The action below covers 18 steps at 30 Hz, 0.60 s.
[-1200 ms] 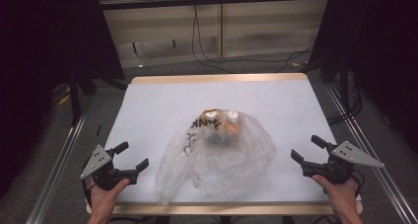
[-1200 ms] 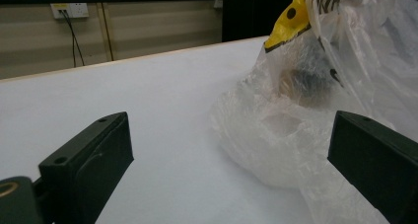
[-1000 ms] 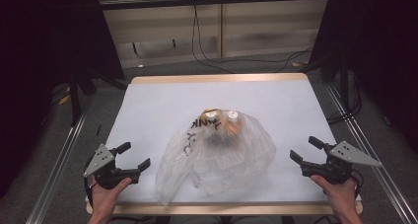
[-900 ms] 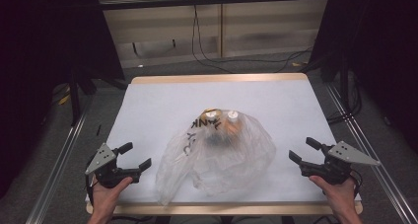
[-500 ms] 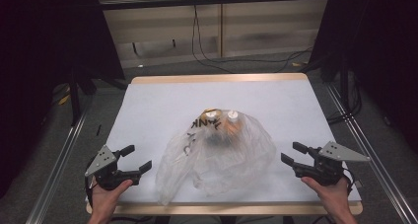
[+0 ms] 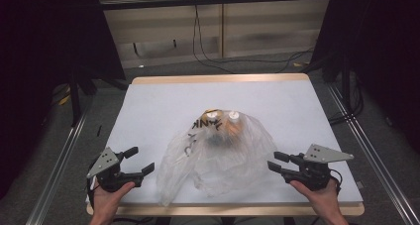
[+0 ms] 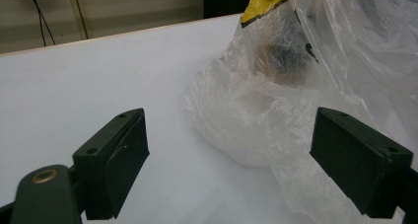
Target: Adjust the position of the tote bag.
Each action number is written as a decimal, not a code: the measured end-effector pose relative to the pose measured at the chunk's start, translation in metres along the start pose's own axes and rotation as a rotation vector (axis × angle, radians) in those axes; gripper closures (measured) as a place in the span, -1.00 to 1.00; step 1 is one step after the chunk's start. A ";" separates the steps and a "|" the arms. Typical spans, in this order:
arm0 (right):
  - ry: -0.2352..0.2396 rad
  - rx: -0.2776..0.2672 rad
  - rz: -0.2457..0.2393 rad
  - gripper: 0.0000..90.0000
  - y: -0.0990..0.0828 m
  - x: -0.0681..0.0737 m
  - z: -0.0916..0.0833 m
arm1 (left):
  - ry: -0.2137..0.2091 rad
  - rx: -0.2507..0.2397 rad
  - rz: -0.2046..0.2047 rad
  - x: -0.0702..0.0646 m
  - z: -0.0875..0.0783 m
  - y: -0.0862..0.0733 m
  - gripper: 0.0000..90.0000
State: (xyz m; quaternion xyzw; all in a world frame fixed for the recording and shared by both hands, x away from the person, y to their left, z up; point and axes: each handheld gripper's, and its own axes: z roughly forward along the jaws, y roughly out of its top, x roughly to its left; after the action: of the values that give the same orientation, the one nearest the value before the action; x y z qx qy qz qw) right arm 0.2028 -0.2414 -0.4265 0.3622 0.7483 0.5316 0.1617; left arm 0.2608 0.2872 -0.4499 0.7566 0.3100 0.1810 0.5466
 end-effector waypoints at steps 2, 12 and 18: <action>0.030 0.012 -0.014 0.36 0.003 0.006 0.003 | 0.014 0.008 0.004 -0.001 0.000 0.000 -0.67; 0.149 0.028 -0.051 0.58 0.017 0.038 0.021 | 0.017 0.011 0.007 -0.001 -0.002 0.001 -0.67; 0.229 0.064 -0.093 0.62 0.025 0.061 0.040 | 0.012 0.007 0.008 -0.001 -0.002 0.001 -0.67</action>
State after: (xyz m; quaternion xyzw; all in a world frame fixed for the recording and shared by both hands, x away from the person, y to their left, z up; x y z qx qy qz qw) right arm 0.1955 -0.1667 -0.4103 0.2691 0.7944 0.5374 0.0879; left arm 0.2590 0.2875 -0.4487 0.7586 0.3109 0.1867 0.5412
